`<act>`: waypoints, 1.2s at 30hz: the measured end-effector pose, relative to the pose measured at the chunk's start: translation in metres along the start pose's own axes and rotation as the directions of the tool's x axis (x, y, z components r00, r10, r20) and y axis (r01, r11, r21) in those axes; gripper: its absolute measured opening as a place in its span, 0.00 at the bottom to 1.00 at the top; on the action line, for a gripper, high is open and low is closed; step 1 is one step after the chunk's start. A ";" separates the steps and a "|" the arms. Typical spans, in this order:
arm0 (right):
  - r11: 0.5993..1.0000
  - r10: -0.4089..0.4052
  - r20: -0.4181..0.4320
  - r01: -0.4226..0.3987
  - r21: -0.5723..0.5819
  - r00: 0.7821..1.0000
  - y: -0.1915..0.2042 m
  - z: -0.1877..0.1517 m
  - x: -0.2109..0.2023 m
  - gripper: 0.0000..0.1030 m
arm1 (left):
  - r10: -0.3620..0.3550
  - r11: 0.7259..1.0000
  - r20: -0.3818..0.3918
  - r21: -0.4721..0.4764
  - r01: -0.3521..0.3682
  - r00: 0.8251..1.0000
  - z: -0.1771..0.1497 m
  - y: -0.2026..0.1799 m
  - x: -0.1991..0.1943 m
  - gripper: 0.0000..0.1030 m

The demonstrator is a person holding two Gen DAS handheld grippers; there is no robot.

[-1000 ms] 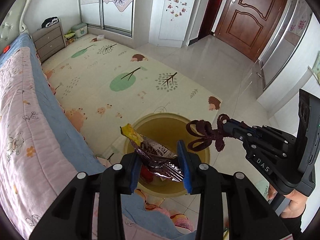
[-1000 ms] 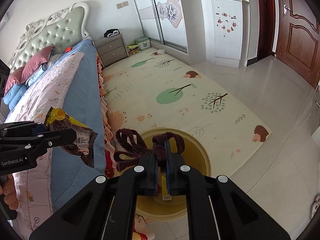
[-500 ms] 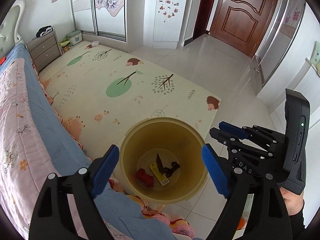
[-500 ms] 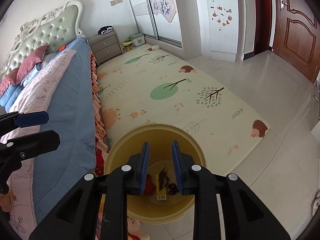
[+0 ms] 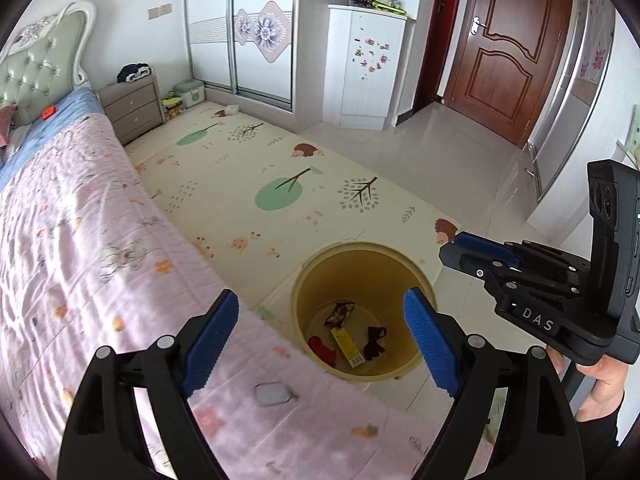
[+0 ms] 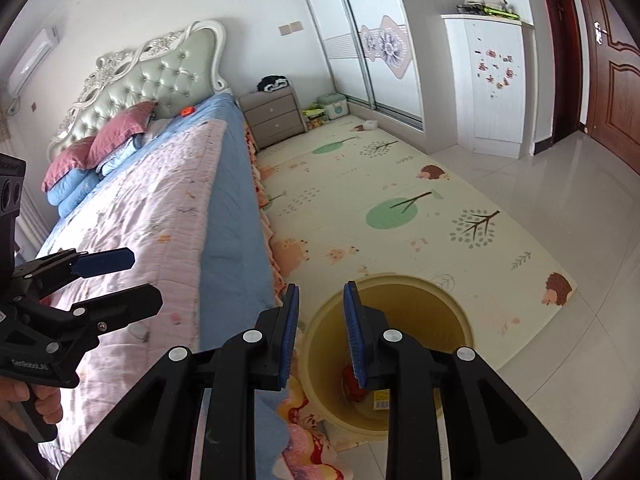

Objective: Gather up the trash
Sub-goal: 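Move both empty tools back over the bed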

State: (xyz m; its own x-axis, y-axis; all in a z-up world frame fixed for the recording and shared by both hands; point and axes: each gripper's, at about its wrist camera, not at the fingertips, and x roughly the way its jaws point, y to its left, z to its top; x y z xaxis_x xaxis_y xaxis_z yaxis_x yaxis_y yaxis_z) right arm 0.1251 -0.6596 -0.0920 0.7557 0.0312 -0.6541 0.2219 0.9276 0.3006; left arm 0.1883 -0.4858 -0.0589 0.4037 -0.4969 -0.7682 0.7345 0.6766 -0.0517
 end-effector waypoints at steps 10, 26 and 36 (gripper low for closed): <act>0.975 0.163 -0.005 -0.162 -0.155 0.987 0.127 0.006 -0.004 0.23 | 0.181 0.979 0.064 -0.102 -0.174 0.981 -0.052 0.094 -0.101 0.82; 0.794 0.376 -0.172 -0.413 -0.447 0.910 0.358 -0.034 0.013 0.23 | 0.467 0.833 0.000 -0.337 -0.439 0.884 -0.183 0.252 -0.231 0.82; 0.687 0.409 -0.258 -0.482 -0.544 0.875 0.451 -0.048 0.027 0.23 | 0.541 0.737 -0.037 -0.459 -0.495 0.840 -0.240 0.312 -0.274 0.82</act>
State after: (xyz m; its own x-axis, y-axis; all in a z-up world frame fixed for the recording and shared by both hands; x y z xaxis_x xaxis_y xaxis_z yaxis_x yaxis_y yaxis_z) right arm 0.2159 -0.2224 -0.0077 0.5930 0.5027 -0.6290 -0.5465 0.8250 0.1441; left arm 0.1761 -0.0082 -0.0182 0.7161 -0.0315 -0.6973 0.0913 0.9946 0.0489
